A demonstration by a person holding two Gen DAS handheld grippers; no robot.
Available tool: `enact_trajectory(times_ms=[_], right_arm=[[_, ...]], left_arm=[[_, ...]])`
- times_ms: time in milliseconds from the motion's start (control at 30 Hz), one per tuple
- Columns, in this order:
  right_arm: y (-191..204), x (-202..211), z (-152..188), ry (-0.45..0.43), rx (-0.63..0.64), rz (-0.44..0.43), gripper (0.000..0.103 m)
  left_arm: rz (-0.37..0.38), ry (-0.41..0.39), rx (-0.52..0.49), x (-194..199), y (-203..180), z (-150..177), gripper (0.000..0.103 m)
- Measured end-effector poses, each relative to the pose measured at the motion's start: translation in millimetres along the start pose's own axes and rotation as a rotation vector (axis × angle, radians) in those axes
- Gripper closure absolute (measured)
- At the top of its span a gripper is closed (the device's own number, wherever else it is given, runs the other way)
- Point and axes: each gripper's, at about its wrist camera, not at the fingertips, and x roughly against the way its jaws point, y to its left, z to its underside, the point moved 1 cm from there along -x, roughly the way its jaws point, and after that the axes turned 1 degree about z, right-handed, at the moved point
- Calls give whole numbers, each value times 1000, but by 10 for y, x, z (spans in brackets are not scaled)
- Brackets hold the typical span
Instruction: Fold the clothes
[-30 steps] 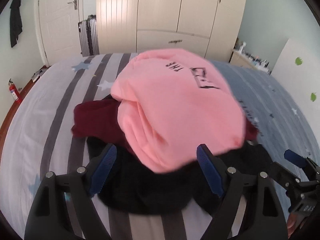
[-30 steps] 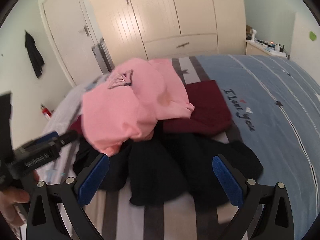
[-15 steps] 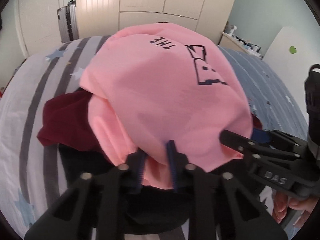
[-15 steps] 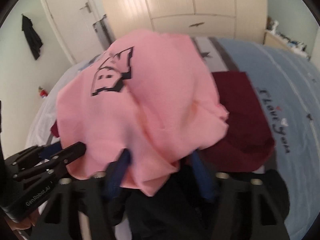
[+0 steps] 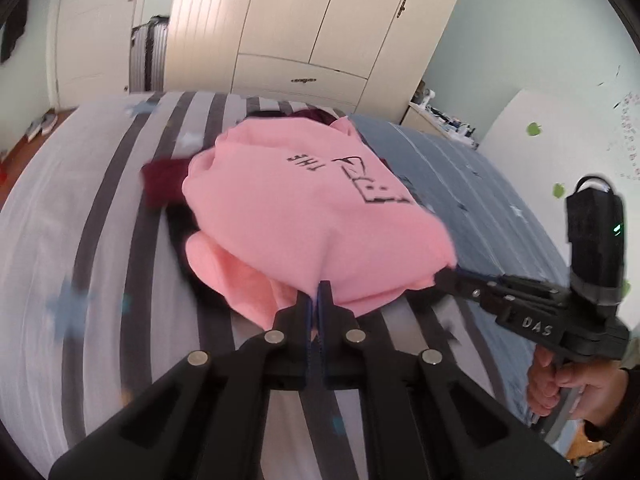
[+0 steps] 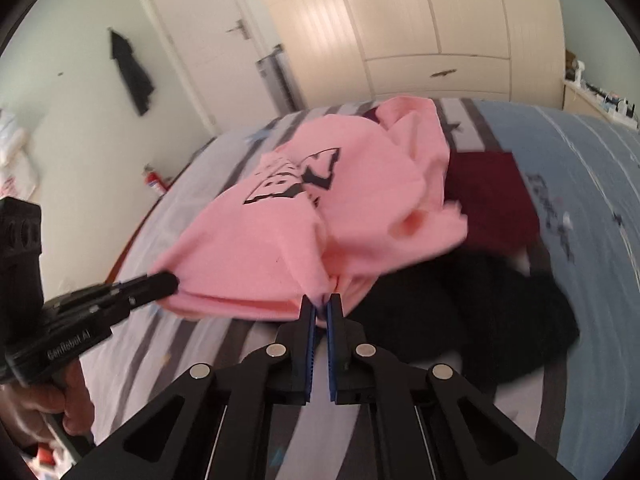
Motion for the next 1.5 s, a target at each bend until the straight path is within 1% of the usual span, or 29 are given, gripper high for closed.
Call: enact_trajectory(times_ms=[100,200,300,367,400,467,500,567,600,633,700,733,767,833,900,933,967,1000,1033,1067,1100,1133,1167,1200,1233,1267,1333,1433,1500], right_arm=[[227,299,560,61,-23,-43,99],[482,513,1150,139,-44,-71,99],[713,604,1851,261,-48,-91,101],[791,591,2278,348,-32,-85,102],[819,591,2471,385,-16,-78,102],[792,630,2670,411,-1,-56,101],[755,661,2694,403,-5,-45,100],[597,689,2577,363,-35,-11,99],[536,699,2508,339,-47,8,92],[466,681,2414,312,-53,31,87],[323,554,2165,256,-62,69,72],[253,485,2037,229,-66,86,69],[184,416,1909,201,-71,104,65],[96,251,1703,179,-85,93,60],[20,82,1508,163,-101,73,60],[41,4,1438,165,-89,61,59],[94,-71,1383,172,-66,48,55],[146,-145,1328,179,-43,35,49],[199,-220,1272,186,-21,23,46],[251,-295,1217,192,2,10,45],[303,-369,1162,199,25,-3,45],[347,-444,1152,216,47,-5,46],[386,-518,1166,239,68,-1,59],[425,-592,1180,262,89,3,86],[439,-628,1193,269,106,18,95],[441,-614,1211,264,115,32,97],[402,-480,1229,239,100,21,101],[300,-140,1320,205,80,10,101],[196,139,1461,199,65,24,101]], left_arm=[[-16,59,49,435,-65,606,102],[-63,156,92,727,-117,1274,102],[-110,281,146,895,-98,1988,102],[-136,334,176,918,-38,2302,101],[-147,337,190,958,-13,2387,101],[-166,310,223,1067,37,2453,101],[-176,284,238,1118,80,2433,99],[-190,242,261,1159,183,2348,83],[-207,218,271,1142,257,2275,67],[-220,197,277,1083,349,2197,55],[-242,161,287,933,537,2048,50],[-254,143,292,858,631,1974,46],[-258,139,313,759,742,1918,46],[-259,146,372,535,985,1824,45],[-236,174,440,280,1188,1734,45],[-225,187,458,173,1258,1706,45],[-230,200,454,81,1292,1688,45],[-234,210,434,13,1297,1676,47],[-233,216,410,-44,1290,1667,66],[-236,222,389,-72,1270,1660,78],[-243,229,370,-83,1243,1653,94],[-249,236,350,-94,1215,1646,100],[-249,223,331,-50,1172,1631,101],[-246,200,313,25,1120,1613,101],[-242,177,294,100,1068,1595,101],[-238,155,277,190,1009,1577,101],[-221,112,243,410,856,1536,101],[-194,60,184,722,571,1464,101],[-153,45,153,905,316,1467,101]])
